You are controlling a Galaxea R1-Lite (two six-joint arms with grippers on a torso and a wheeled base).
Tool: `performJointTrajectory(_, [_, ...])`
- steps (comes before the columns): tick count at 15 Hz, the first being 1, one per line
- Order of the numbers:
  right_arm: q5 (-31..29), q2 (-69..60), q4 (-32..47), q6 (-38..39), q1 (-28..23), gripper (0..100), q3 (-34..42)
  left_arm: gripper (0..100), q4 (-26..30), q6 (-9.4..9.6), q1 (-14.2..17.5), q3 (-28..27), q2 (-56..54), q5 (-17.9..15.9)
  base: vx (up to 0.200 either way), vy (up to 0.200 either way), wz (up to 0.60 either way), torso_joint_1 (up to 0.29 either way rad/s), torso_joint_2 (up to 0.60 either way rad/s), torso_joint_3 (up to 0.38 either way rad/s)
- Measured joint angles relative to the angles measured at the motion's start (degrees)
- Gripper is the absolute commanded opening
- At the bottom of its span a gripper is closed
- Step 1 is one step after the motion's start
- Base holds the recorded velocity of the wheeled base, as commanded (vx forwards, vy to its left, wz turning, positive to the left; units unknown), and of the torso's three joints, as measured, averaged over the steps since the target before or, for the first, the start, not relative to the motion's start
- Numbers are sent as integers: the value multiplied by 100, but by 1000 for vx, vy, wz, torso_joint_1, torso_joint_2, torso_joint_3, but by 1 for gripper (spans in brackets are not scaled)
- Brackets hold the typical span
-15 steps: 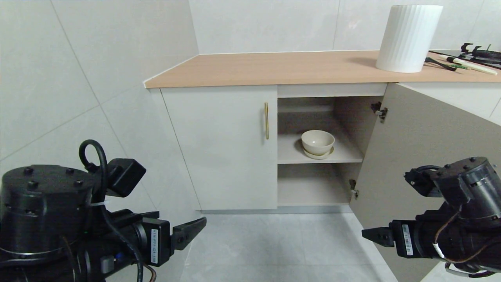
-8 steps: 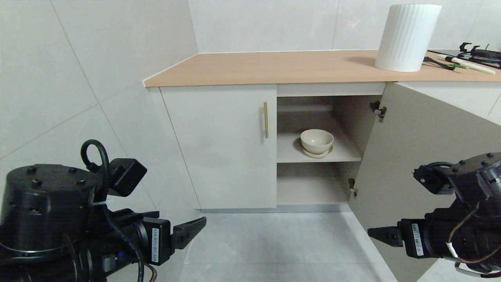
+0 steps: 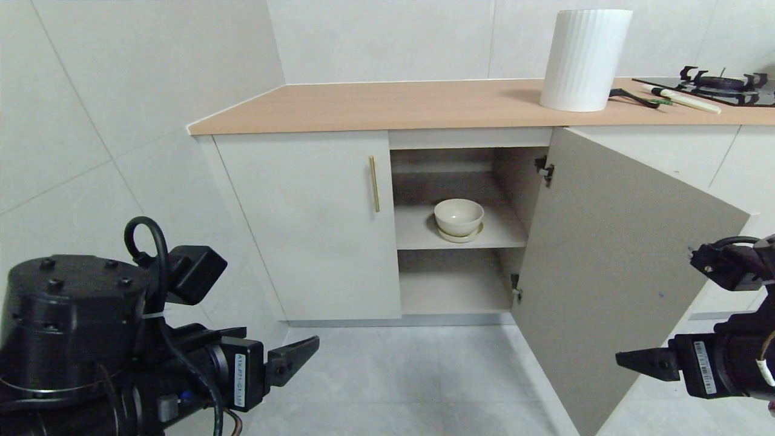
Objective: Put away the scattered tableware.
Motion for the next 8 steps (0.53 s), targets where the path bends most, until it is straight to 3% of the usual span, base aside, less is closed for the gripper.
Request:
performJointTrajectory(3, [6,-9,22,-244,-656,100,-146,100,0,0,5,6,5,0,0,-200,0,-6,2,2])
performJointTrajectory(8, [-2,51,145,-577,-1546,100,-318,100,-6,0,0,4,9,-9,0,0,0,0,0,0])
